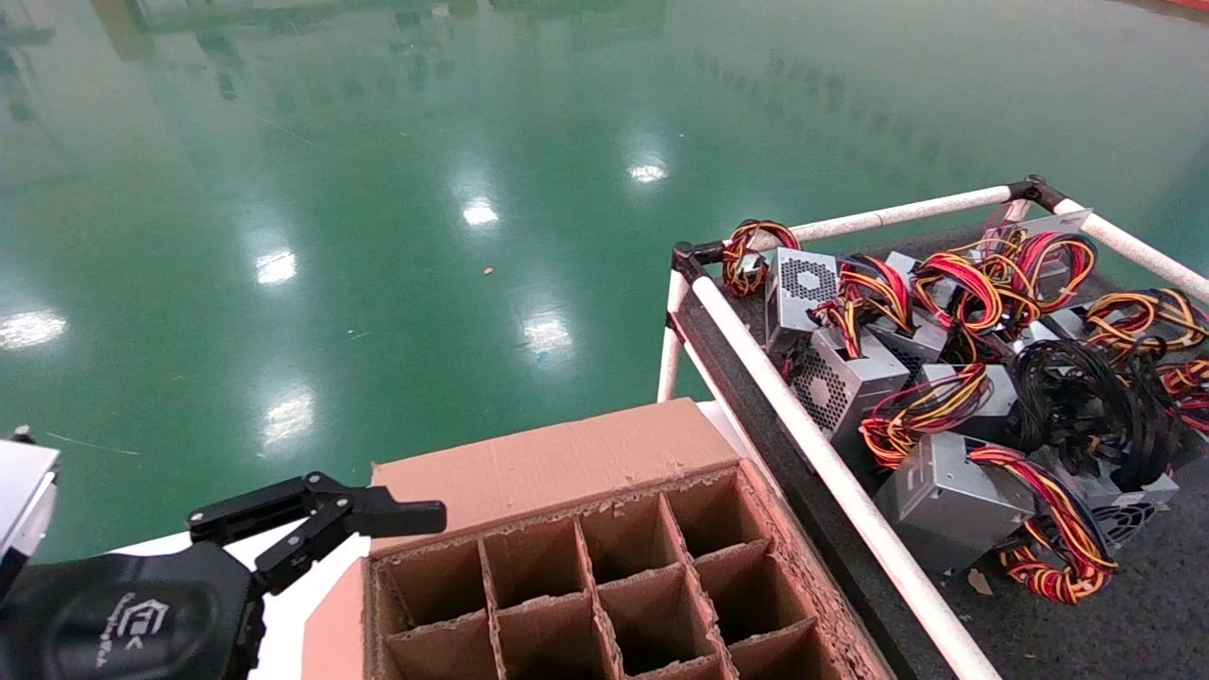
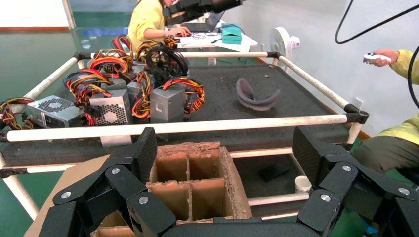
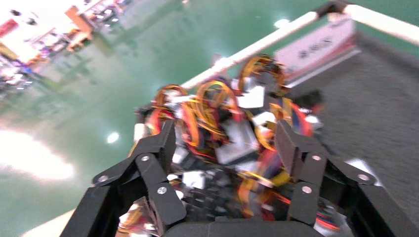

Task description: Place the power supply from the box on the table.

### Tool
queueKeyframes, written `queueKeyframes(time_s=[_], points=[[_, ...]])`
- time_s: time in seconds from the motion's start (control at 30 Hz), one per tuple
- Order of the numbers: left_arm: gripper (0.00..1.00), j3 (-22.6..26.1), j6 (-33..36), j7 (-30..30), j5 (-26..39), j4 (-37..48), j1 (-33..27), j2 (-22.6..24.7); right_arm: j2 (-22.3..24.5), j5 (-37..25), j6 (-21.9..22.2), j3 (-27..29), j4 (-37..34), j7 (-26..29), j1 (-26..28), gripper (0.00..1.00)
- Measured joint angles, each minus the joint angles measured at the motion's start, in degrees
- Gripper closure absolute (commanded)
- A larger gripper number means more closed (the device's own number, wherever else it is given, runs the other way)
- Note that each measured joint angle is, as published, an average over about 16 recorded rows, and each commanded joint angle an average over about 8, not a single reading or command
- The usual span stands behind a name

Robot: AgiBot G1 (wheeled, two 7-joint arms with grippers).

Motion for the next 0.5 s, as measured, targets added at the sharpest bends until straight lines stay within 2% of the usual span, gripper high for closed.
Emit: queueKeyframes(time_s=[0.23, 0.5], points=[[0.00, 0.01, -0.01, 0.01, -0.01, 0.02, 0.00, -0.01, -2.38, 1.05, -3.41, 0.98, 3.36, 0.43, -0.56, 0.00], [0.00, 0.03, -0.01, 0.03, -0.02, 0.05, -0.01, -0.01, -4.07, 2.28, -5.33, 3.49, 10.01, -1.32, -4.64, 0.00]])
